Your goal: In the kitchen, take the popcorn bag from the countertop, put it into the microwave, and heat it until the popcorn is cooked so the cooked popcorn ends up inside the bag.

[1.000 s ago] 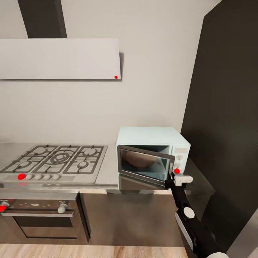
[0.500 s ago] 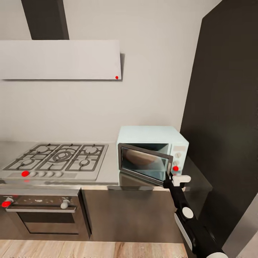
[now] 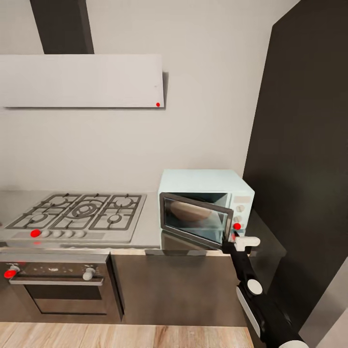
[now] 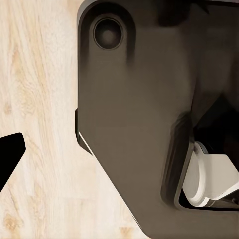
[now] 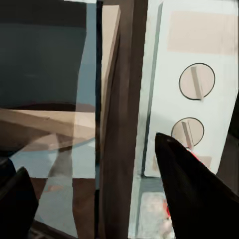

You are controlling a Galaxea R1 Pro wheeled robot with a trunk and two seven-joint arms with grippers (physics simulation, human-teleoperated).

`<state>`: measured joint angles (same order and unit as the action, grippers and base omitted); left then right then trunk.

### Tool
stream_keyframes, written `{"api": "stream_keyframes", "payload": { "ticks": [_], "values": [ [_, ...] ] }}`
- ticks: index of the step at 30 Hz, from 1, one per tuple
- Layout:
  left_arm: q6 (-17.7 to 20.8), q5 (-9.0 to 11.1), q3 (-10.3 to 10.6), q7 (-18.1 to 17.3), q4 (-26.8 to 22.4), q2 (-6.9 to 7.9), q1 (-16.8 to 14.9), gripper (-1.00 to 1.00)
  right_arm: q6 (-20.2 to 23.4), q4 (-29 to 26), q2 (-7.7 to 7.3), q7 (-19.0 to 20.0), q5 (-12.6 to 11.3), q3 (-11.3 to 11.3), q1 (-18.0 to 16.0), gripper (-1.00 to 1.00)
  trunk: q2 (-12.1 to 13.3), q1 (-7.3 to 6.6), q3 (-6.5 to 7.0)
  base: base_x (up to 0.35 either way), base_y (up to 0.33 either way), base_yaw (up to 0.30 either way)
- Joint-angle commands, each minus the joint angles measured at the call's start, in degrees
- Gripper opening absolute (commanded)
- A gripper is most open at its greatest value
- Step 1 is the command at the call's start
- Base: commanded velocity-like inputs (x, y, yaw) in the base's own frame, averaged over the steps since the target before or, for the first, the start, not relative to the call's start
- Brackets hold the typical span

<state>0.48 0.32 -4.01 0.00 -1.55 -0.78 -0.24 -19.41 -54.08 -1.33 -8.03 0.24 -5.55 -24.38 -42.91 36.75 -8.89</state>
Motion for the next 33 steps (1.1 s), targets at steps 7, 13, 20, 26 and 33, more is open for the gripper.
{"api": "stream_keyframes", "payload": {
  "ticks": [7, 13, 20, 26, 33],
  "values": [
    [0.1, 0.0, -0.4, 0.0, 0.0, -0.01, 0.0, 1.00, -0.1, 0.0, -0.07, -0.5, 0.1, -0.3, -0.1, 1.00, -0.1, 0.01, -0.09, 0.000, 0.000, 0.000],
    [0.1, 0.0, -0.4, 0.0, 0.0, -0.01, 0.0, 1.00, -0.1, 0.0, -0.07, -0.5, 0.1, -0.3, -0.1, 1.00, -0.1, 0.01, -0.09, 0.000, 0.000, 0.000],
    [0.1, 0.0, -0.4, 0.0, 0.0, -0.01, 0.0, 1.00, -0.1, 0.0, -0.07, -0.5, 0.1, -0.4, -0.1, 1.00, -0.1, 0.01, -0.09, -0.060, -0.040, 0.000],
    [0.1, 0.0, -0.4, 0.0, 0.0, -0.01, 0.0, 1.00, -0.1, 0.0, -0.07, -0.5, 0.1, -0.4, -0.1, 1.00, -0.1, 0.01, -0.09, -0.120, -0.098, 0.000],
    [0.1, 0.0, -0.3, 0.0, 0.0, -0.01, 0.0, 1.00, -0.1, 0.0, -0.07, -0.5, 0.1, -0.4, -0.1, 1.00, -0.1, 0.01, -0.09, 0.017, -0.144, 0.000]
  ]
}}
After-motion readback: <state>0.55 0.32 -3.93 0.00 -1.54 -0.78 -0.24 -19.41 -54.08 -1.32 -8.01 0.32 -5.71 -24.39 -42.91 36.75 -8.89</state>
